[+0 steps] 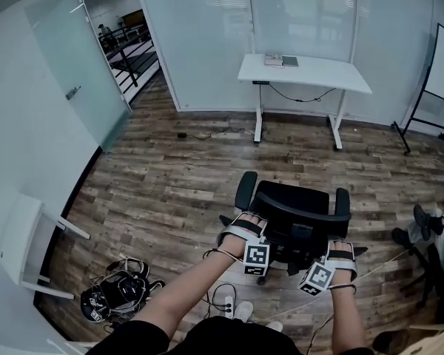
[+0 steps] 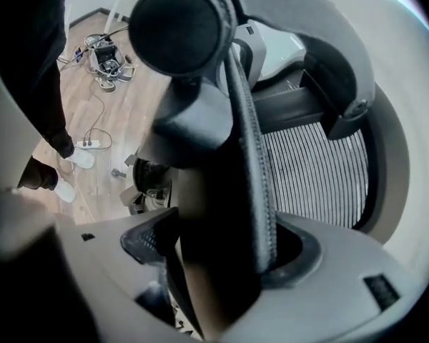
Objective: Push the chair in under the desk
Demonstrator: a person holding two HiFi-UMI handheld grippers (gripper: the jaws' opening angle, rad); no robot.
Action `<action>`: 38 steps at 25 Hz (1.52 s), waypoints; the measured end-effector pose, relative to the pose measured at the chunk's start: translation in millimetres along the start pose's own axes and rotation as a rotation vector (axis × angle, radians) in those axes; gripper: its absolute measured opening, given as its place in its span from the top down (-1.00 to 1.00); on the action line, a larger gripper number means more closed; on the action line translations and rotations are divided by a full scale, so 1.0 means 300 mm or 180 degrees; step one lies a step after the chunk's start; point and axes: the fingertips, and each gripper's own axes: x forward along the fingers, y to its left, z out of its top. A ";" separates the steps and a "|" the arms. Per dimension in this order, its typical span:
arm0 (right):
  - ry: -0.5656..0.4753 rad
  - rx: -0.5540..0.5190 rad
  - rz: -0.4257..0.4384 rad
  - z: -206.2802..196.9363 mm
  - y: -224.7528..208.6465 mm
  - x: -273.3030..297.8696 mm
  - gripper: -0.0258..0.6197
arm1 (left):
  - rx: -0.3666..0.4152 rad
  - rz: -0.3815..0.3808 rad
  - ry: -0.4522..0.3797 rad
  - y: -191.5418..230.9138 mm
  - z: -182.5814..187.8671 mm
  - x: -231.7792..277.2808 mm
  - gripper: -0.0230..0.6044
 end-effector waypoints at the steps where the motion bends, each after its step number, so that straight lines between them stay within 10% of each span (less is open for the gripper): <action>1: 0.0001 -0.0014 -0.0027 0.005 -0.012 0.006 -0.15 | 0.0000 0.0010 -0.0006 0.008 -0.006 0.006 -0.13; 8: 0.0120 0.0071 0.0034 0.012 -0.051 0.089 0.06 | 0.0013 0.0023 -0.0019 0.045 -0.045 0.074 -0.13; 38: 0.0105 0.0156 0.0174 -0.019 -0.358 0.489 -0.23 | 0.0059 0.0066 0.0002 0.406 -0.127 0.434 -0.13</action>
